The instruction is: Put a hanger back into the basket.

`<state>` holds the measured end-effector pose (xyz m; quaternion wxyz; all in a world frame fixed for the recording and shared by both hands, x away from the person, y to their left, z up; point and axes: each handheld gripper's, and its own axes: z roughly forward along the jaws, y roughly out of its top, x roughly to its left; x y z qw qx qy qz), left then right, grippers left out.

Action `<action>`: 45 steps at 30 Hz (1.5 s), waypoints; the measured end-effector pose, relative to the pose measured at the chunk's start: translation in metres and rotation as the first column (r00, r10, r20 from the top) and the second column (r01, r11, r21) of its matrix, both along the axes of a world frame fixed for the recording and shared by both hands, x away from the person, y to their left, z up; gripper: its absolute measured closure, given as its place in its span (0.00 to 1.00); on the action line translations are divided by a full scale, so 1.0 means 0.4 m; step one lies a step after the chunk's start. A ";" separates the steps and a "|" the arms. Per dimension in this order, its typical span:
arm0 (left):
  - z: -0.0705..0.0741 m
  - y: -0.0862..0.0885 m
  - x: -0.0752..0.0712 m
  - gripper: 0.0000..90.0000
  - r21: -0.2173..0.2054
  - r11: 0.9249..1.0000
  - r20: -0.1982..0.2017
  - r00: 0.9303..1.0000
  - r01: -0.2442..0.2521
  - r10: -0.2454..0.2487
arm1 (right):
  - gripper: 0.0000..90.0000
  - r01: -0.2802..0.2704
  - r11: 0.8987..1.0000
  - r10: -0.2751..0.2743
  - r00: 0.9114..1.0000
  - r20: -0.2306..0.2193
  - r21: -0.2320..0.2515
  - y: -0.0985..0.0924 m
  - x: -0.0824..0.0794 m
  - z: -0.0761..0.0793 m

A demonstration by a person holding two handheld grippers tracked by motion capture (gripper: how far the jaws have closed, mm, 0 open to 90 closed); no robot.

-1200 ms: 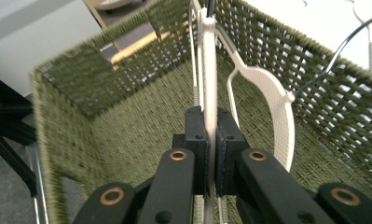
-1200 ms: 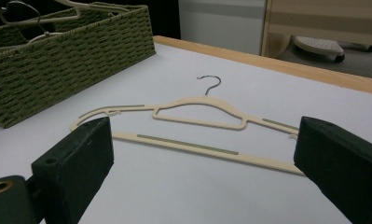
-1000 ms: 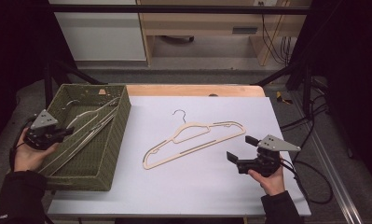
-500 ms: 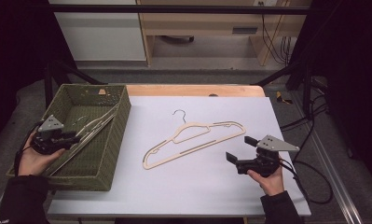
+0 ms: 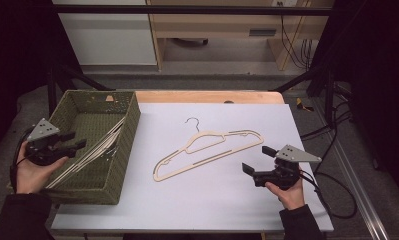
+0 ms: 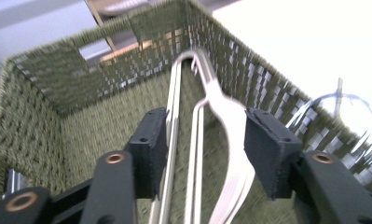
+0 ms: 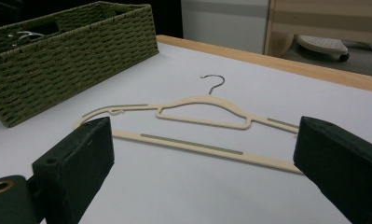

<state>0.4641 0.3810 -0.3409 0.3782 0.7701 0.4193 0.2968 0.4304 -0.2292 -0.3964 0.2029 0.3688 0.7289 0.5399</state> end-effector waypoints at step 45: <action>-0.132 -0.534 0.108 0.17 -0.120 0.950 -0.064 0.953 0.288 -0.297 | 0.06 -0.001 1.000 0.001 1.000 -0.019 0.004 0.007 0.009 -0.013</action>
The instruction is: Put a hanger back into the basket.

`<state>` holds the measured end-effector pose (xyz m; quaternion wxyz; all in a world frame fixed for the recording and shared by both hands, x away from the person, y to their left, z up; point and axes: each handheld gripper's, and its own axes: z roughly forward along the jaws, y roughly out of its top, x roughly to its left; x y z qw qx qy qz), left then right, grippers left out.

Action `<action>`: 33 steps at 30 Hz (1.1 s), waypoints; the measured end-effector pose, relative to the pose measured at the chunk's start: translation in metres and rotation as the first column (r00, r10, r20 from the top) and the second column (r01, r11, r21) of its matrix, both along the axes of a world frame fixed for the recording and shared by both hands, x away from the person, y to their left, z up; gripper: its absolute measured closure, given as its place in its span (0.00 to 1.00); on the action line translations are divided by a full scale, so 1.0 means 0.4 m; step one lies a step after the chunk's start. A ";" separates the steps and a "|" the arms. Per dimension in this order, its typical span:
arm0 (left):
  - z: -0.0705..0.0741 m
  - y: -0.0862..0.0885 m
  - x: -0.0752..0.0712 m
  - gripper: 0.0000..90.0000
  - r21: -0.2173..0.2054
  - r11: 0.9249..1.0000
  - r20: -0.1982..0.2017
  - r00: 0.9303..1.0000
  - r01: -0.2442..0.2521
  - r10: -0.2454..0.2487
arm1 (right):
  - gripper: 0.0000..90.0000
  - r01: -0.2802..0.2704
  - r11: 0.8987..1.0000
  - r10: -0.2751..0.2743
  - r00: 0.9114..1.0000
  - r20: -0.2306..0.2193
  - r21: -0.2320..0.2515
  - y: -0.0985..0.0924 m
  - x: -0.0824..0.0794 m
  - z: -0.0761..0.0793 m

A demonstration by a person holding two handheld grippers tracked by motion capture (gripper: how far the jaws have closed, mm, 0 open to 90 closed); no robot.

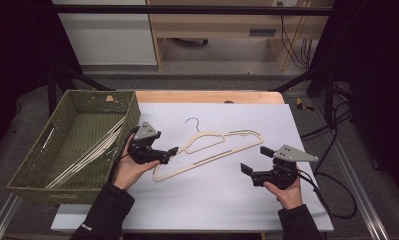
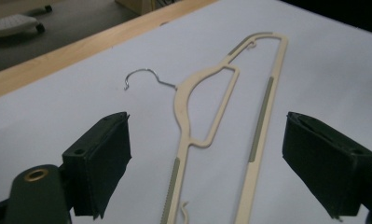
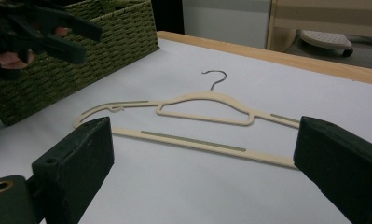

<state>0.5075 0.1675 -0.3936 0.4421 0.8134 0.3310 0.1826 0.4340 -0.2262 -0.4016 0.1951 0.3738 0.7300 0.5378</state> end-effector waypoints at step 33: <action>-0.179 -0.043 0.129 0.78 0.243 0.967 -0.232 0.972 0.079 -0.021 | 0.07 -0.021 1.000 0.021 1.000 -0.019 -0.016 0.010 0.008 -0.014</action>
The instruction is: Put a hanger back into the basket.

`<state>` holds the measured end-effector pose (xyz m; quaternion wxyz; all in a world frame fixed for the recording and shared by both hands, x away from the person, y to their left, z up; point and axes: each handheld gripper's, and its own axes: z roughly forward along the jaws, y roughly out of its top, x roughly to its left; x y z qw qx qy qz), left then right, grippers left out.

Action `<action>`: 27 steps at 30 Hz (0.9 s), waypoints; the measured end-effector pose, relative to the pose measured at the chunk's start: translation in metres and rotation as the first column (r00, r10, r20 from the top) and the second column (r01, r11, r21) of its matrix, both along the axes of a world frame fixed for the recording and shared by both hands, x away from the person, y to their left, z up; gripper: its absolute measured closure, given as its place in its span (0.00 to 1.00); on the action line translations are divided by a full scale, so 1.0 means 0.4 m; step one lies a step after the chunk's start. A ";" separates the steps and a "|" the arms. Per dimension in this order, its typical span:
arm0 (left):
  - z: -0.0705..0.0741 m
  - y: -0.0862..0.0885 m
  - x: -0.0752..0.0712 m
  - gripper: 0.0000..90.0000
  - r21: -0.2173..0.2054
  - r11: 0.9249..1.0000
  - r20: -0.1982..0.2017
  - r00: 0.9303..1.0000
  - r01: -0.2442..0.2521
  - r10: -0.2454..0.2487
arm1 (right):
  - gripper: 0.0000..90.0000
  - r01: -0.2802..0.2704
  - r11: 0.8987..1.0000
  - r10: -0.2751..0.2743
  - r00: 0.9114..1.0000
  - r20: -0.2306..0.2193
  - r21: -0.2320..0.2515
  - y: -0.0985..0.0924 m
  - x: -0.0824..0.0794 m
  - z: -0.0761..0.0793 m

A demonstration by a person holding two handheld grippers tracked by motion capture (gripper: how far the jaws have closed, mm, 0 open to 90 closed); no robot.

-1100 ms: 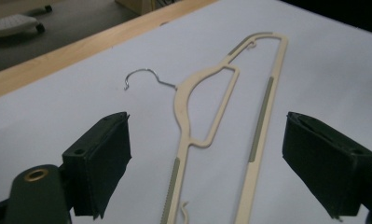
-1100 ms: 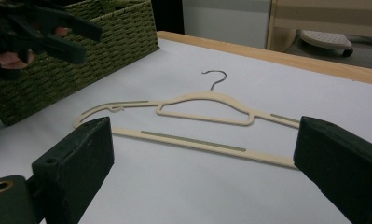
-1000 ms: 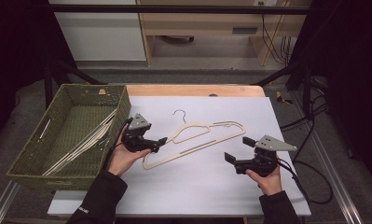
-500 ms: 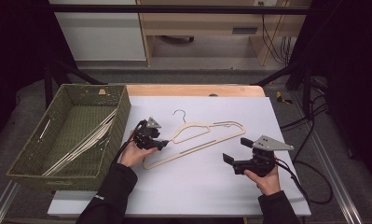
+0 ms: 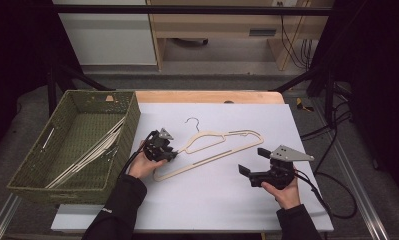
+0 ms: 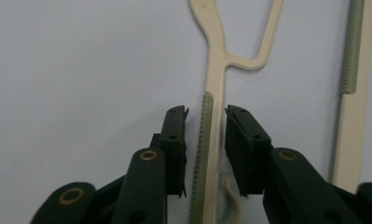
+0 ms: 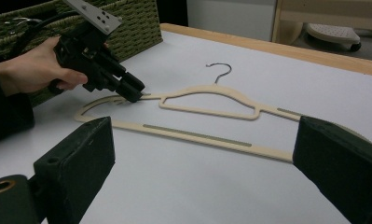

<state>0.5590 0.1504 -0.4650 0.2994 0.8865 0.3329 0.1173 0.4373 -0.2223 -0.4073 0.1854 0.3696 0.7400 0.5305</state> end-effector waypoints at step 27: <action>0.044 -0.019 -0.051 0.88 0.032 0.999 0.070 0.997 0.032 -0.034 | 0.07 -0.027 1.000 0.026 0.999 -0.035 -0.007 0.049 0.043 -0.008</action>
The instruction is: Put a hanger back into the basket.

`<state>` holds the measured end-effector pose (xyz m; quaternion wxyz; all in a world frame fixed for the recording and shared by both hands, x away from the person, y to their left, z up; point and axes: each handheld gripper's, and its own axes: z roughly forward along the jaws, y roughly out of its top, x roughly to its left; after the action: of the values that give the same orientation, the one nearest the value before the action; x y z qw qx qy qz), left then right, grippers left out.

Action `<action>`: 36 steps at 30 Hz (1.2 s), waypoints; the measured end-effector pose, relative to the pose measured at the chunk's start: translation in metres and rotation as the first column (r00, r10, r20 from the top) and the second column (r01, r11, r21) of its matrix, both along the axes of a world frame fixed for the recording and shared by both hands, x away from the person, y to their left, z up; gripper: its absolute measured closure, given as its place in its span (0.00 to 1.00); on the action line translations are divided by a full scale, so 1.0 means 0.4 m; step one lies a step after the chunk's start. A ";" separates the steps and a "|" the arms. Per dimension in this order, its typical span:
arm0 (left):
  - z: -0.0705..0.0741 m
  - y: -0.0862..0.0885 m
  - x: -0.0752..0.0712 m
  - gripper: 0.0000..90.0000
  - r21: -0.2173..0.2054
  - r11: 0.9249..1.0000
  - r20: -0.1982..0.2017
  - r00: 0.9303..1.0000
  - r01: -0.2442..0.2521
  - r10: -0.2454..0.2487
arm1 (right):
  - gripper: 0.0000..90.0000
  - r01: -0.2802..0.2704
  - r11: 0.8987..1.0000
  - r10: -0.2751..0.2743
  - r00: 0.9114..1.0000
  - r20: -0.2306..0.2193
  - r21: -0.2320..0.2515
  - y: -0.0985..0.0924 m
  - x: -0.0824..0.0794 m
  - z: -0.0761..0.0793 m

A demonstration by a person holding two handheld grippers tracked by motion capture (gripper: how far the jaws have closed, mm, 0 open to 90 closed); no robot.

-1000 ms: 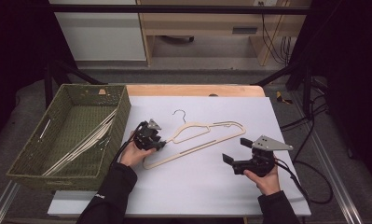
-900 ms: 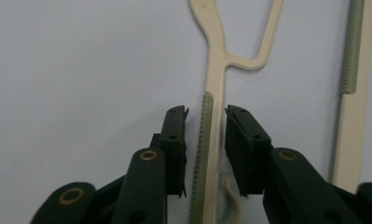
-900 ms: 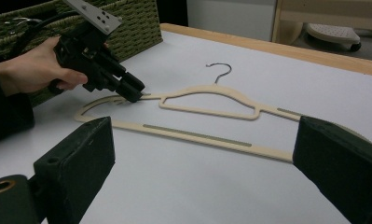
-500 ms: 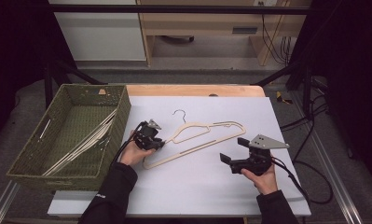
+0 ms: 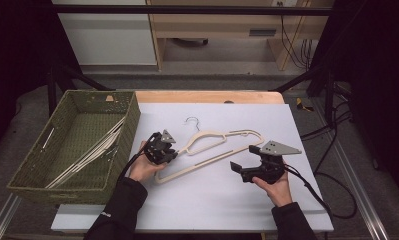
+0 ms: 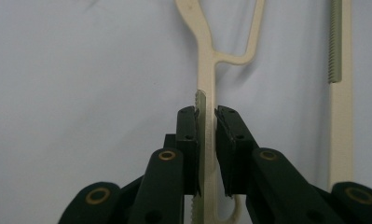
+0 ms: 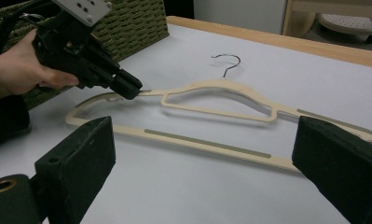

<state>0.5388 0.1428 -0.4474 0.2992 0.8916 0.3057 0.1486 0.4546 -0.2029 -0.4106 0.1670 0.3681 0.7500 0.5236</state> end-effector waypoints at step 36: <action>0.147 -0.027 -0.123 0.89 0.027 0.999 0.186 0.982 -0.024 0.019 | 0.12 0.027 1.000 -0.026 0.999 -0.044 0.005 0.181 0.200 0.029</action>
<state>0.4897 0.1322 -0.3887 0.3119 0.8747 0.2838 0.2388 0.5347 -0.1304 -0.3990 0.1564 0.3899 0.7469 0.5153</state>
